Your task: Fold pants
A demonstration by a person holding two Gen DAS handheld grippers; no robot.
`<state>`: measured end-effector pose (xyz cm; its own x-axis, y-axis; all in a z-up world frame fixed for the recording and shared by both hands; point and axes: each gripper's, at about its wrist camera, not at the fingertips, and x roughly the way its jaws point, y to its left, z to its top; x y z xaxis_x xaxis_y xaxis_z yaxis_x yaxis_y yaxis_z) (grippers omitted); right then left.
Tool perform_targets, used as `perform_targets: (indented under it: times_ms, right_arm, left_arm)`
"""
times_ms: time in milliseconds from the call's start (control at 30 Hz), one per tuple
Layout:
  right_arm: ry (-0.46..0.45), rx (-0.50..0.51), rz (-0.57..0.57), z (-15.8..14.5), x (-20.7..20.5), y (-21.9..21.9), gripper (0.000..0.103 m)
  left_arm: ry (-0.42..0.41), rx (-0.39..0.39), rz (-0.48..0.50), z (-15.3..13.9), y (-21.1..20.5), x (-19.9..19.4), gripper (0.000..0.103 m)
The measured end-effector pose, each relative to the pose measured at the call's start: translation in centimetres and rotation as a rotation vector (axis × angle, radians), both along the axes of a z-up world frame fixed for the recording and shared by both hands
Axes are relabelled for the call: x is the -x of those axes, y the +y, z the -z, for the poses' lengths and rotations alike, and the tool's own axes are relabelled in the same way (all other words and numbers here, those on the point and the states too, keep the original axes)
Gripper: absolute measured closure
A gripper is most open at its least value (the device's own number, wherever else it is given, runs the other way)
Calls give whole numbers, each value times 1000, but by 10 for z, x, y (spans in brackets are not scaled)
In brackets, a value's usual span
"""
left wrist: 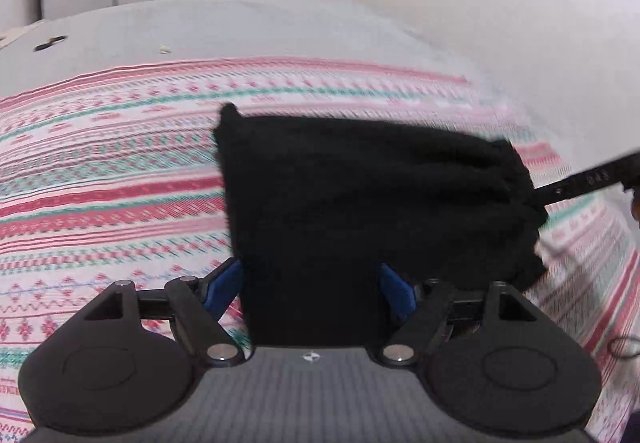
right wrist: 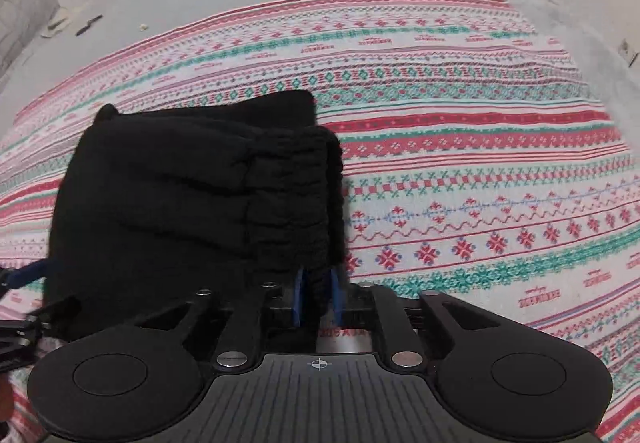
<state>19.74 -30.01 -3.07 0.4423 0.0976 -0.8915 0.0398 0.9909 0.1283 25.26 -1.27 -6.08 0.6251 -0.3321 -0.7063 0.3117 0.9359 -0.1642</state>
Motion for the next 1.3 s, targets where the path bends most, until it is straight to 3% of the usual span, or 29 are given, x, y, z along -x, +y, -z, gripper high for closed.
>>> perform_targets:
  times_ms: [67, 167, 233, 333, 533, 667, 733, 800, 967, 1167, 1233, 1300]
  right_arm:
    - [-46, 85, -9, -13, 2, 8, 67]
    - [-216, 166, -17, -40, 6, 23, 64]
    - [-300, 131, -12, -51, 7, 33, 63]
    - [-373, -19, -106, -56, 3, 58, 64]
    - [-339, -101, -283, -27, -35, 132, 69]
    - [-219, -37, -214, 24, -75, 157, 70]
    - [-214, -46, -164, 50, -80, 152, 70]
    - [-247, -55, -161, 55, -78, 148, 70]
    - [-249, -47, -103, 34, -73, 137, 64]
    - [-304, -71, 26, -5, -52, 74, 59]
    - [-304, -101, 122, -10, -43, 41, 51]
    - [-288, -141, 232, -7, -33, 8, 35]
  left_arm:
    - [-11, 37, -24, -3, 6, -1, 7]
    - [-21, 50, 12, -4, 0, 2, 11]
    - [-29, 42, 50, -4, -8, 7, 15]
    - [-41, 32, 95, -2, -16, 12, 16]
    - [4, -51, 115, 11, -23, 7, 16]
    - [39, -51, 103, 19, -22, 4, 13]
    - [54, -42, 107, 18, -21, 0, 12]
    - [70, -21, 106, 17, -18, -3, 12]
    - [116, 62, 3, 14, 10, -17, 12]
    - [146, 195, -170, 18, 42, -41, 11]
    - [158, 241, -194, 24, 47, -50, 10]
    - [171, 276, -208, 30, 49, -56, 9]
